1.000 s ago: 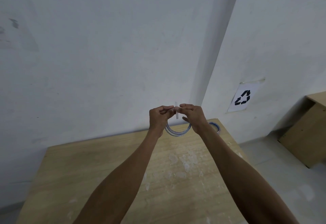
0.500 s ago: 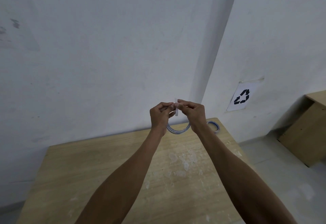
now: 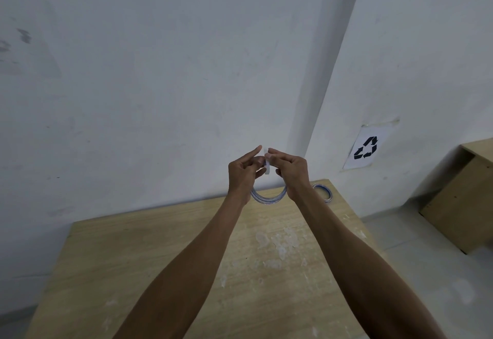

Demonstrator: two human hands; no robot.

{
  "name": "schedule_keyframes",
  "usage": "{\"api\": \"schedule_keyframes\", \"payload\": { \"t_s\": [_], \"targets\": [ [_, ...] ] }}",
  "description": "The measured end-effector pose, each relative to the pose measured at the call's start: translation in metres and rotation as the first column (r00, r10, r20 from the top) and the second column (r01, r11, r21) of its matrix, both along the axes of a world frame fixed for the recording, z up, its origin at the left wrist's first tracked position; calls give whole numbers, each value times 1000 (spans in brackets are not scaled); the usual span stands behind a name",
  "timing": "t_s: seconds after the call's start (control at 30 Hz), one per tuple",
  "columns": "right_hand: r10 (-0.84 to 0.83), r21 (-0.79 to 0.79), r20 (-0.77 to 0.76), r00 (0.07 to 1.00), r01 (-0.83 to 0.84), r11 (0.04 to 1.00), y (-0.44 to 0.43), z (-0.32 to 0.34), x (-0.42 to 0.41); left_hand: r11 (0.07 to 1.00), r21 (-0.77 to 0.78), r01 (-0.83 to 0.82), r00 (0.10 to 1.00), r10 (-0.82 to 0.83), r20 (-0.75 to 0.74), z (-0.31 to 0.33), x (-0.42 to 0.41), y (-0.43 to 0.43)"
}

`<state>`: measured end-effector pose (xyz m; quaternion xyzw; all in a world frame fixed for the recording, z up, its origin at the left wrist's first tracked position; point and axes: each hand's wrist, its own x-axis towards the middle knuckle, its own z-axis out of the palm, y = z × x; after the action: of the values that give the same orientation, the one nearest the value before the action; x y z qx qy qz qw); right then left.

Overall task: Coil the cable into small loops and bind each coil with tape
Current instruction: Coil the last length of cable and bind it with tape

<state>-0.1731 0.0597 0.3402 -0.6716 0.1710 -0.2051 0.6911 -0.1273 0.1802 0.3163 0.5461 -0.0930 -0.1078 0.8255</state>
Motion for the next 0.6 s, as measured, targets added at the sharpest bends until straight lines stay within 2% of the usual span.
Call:
{"api": "schedule_keyframes", "payload": {
  "t_s": [0.43, 0.6],
  "targets": [
    [1, 33, 27, 1000, -2, 999, 6, 1, 3, 998, 44, -45, 997, 41, 70, 3, 6, 3],
    [-3, 34, -10, 1000, 3, 999, 7, 5, 2, 999, 45, -30, 995, 26, 95, 1, 6, 3]
  ]
}}
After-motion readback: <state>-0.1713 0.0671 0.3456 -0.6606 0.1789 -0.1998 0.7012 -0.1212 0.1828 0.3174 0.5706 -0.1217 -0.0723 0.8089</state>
